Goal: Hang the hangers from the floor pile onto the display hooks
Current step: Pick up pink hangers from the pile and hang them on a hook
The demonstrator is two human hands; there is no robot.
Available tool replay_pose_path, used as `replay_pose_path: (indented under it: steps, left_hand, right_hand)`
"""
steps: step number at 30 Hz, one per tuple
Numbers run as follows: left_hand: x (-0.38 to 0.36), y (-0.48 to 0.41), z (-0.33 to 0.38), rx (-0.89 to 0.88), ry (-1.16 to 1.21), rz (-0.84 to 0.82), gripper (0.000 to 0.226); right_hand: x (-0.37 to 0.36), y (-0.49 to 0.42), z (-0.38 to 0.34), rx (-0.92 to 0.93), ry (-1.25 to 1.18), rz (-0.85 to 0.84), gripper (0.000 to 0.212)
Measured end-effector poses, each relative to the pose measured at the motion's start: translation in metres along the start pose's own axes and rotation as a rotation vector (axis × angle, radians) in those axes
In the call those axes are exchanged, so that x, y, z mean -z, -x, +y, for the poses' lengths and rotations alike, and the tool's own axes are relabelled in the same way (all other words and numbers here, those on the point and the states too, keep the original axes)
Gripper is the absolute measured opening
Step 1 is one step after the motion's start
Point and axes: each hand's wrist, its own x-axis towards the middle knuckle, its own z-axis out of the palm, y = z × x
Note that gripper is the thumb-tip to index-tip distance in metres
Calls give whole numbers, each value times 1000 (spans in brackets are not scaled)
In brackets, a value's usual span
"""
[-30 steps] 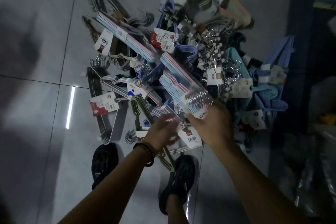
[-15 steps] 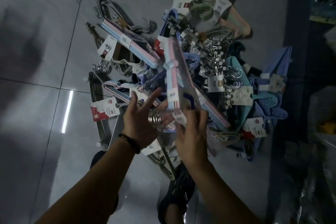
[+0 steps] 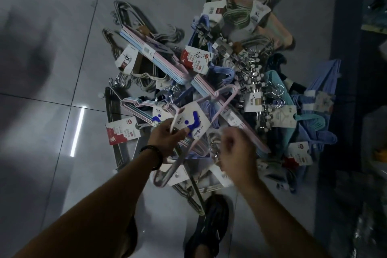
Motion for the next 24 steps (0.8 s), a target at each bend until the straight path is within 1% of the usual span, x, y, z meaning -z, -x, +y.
replay_pose_path:
  steps: [1, 2, 3, 5, 6, 7, 9, 10, 11, 13, 14, 18, 19, 21, 22, 24]
  left_hand:
    - [8, -4, -1, -19, -26, -4, 27]
    - [17, -8, -4, -34, -79, -14, 23]
    - [26, -12, -7, -38, -149, -39, 19]
    - [40, -23, -18, -78, -270, -86, 22]
    - [46, -26, -24, -103, -320, -100, 23]
    - [53, -29, -31, -124, -364, -113, 21]
    - [65, -35, -43, -139, -431, -137, 19]
    - [71, -36, -46, -135, -470, -132, 19]
    - [77, -37, -50, -141, -511, -124, 19]
    - [83, -34, -52, -154, -561, -94, 23]
    - [84, -31, -50, -161, -569, -84, 24]
    - [83, -30, -37, -136, -595, -134, 18]
    - [82, -32, -32, -114, -620, -158, 22]
    - [74, -34, -18, -102, -714, -200, 44]
    - [67, -36, -10, -124, -780, -218, 51]
    - [46, -45, 7, -201, -923, -261, 55]
  right_hand:
    - [4, -17, 14, -62, 93, 56, 32]
    - [6, -34, 28, -134, 212, 58, 42]
    - [6, -50, 38, -210, 326, 13, 57]
    - [2, -78, 63, -318, 502, -146, 84]
    - [-1, -89, 72, -342, 535, -224, 90]
    - [-5, -96, 79, -349, 510, -292, 93]
    - [-13, -105, 87, -368, 391, -385, 91]
    - [-16, -106, 89, -371, 367, -404, 88]
    - [-19, -106, 91, -356, 372, -394, 81]
    - [-17, -109, 93, -303, 378, -311, 63]
    - [-12, -109, 93, -275, 359, -279, 58]
    - [38, -111, 69, -103, 341, -274, 46]
    - [53, -109, 59, -73, 343, -266, 44]
    - [77, -98, 43, -42, 312, -232, 41]
    - [87, -90, 38, -37, 271, -217, 40]
    - [104, -69, 27, -15, 160, -159, 42]
